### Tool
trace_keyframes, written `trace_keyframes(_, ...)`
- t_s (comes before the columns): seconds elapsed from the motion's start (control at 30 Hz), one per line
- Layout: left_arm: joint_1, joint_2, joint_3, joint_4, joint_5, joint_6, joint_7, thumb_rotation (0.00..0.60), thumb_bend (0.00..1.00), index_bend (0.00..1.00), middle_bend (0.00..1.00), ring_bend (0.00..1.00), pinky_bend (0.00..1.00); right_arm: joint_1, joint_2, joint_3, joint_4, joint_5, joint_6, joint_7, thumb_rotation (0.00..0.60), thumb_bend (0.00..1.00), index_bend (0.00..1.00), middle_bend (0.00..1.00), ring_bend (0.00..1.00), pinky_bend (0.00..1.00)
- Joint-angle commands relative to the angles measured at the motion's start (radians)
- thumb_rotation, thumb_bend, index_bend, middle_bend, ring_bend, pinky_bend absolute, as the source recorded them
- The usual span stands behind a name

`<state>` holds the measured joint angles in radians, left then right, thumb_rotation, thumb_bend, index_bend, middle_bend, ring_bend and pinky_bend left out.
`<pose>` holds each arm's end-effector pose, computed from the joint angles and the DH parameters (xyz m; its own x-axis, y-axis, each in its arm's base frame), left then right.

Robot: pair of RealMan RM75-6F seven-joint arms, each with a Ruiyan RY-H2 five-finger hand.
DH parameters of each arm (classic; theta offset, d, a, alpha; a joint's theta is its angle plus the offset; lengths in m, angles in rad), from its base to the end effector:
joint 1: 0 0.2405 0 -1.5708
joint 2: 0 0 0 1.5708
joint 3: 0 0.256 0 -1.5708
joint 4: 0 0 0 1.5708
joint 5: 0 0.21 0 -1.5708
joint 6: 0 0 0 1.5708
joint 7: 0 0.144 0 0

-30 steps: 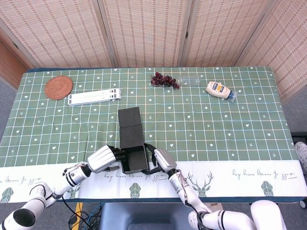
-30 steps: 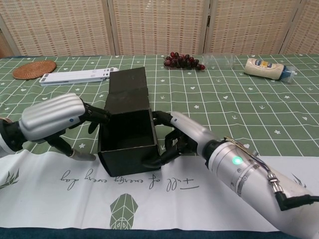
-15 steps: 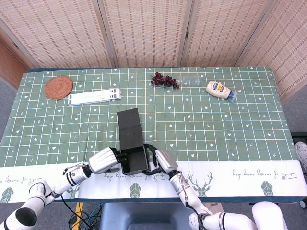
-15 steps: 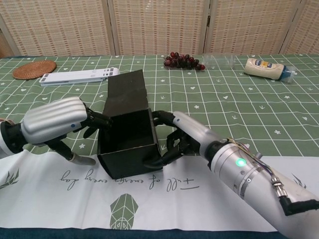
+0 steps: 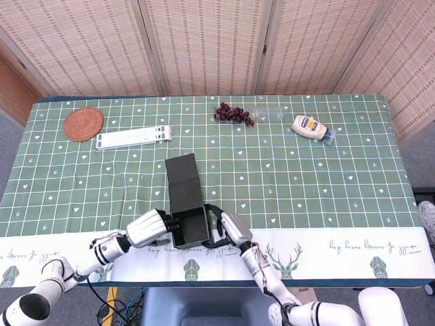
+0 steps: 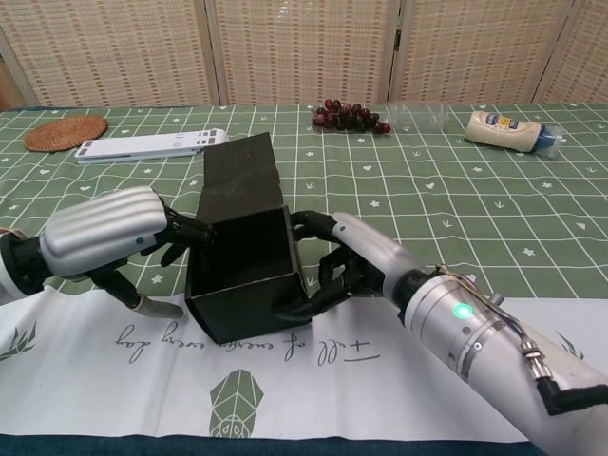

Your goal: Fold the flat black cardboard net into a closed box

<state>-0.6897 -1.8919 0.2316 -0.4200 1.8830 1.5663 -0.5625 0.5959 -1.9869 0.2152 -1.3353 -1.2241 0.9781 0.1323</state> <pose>-0.2110 0.3093 -0.0418 0.4539 0.0770 0.8877 0.4702 -0.8670 -0.1652 -0.0995 -0.2705 -0.1283 -0.2473 -0.5044 0.8273 -0.9279 -0.1227 -0.3521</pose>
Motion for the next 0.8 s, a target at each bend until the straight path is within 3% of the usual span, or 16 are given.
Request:
trace_keyframes(0.03, 0.003, 0.003, 0.001, -0.002, -0.001, 0.008, -0.002, 0.6, 0.1, 0.7, 0.61, 0.62, 0.73, -0.002, 0.001, 0.001, -0.002, -0.001, 0.0, 0.007, 0.6, 0.65, 0.18, 0.34, 0.73, 1.0)
trace_keyframes(0.17, 0.004, 0.012, 0.002, -0.01, -0.001, 0.01, 0.0, 0.6, 0.1, 0.67, 0.59, 0.61, 0.72, -0.004, 0.003, 0.003, -0.006, -0.005, 0.002, 0.017, 0.6, 0.65, 0.18, 0.34, 0.73, 1.0)
trace_keyframes(0.4, 0.009, 0.041, -0.002, -0.061, -0.011, 0.0, 0.016, 0.6, 0.1, 0.48, 0.45, 0.58, 0.72, -0.009, 0.004, 0.005, -0.009, -0.01, 0.007, 0.03, 0.6, 0.66, 0.18, 0.34, 0.73, 1.0)
trace_keyframes(0.6, 0.008, 0.069, -0.002, -0.112, -0.008, 0.002, 0.041, 0.6, 0.1, 0.44, 0.45, 0.57, 0.72, -0.012, 0.003, 0.005, -0.006, -0.016, 0.011, 0.043, 0.6, 0.66, 0.18, 0.34, 0.73, 1.0)
trace_keyframes(0.8, 0.011, 0.094, -0.009, -0.154, -0.013, 0.001, 0.063, 0.6, 0.1, 0.4, 0.36, 0.54, 0.72, -0.014, 0.001, 0.006, 0.003, -0.022, 0.013, 0.06, 0.6, 0.66, 0.18, 0.34, 0.73, 1.0)
